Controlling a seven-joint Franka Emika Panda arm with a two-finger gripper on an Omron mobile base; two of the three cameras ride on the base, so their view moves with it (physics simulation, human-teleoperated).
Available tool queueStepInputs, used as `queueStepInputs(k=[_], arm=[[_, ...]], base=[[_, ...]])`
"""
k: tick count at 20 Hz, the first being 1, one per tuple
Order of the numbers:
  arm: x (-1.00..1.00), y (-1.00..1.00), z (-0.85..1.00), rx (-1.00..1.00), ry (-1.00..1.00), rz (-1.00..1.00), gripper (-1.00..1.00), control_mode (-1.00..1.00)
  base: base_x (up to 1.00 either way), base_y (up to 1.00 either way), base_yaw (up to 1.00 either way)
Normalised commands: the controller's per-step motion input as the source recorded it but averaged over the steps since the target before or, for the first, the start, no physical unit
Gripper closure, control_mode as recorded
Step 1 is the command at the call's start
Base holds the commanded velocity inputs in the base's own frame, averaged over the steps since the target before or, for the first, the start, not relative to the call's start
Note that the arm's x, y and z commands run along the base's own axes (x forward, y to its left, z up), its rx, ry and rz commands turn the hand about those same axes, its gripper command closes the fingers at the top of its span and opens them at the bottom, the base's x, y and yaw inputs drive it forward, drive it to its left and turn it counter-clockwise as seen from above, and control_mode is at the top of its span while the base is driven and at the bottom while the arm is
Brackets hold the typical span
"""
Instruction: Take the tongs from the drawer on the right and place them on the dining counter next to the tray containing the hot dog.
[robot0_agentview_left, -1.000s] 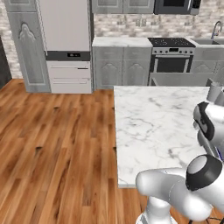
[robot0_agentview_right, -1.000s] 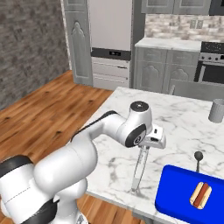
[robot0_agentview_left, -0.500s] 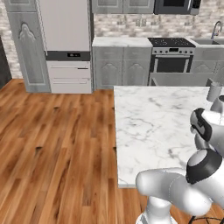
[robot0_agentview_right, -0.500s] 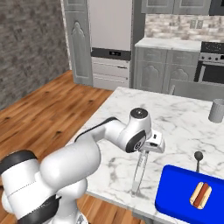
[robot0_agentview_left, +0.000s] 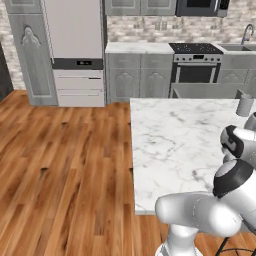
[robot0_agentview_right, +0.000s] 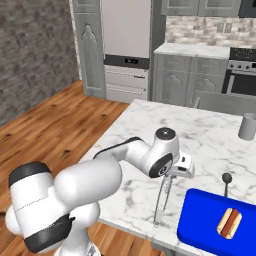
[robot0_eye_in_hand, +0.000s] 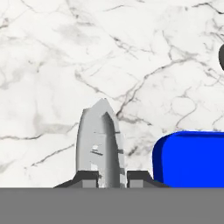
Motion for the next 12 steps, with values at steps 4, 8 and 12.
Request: queueStepInputs(k=[4,8,12], arm=[[0.04,-0.25,-0.21,0.0,0.0,0.0,1.0,-1.0],[0.0,-0.15,-0.2,0.0,0.0,0.0,1.0,-1.0],[0.0,0.0,-0.06,0.0,0.0,0.0,-1.0,-1.0]], base=[[0.0,0.0,0.0],[0.0,0.0,0.0],[0.0,0.0,0.0]])
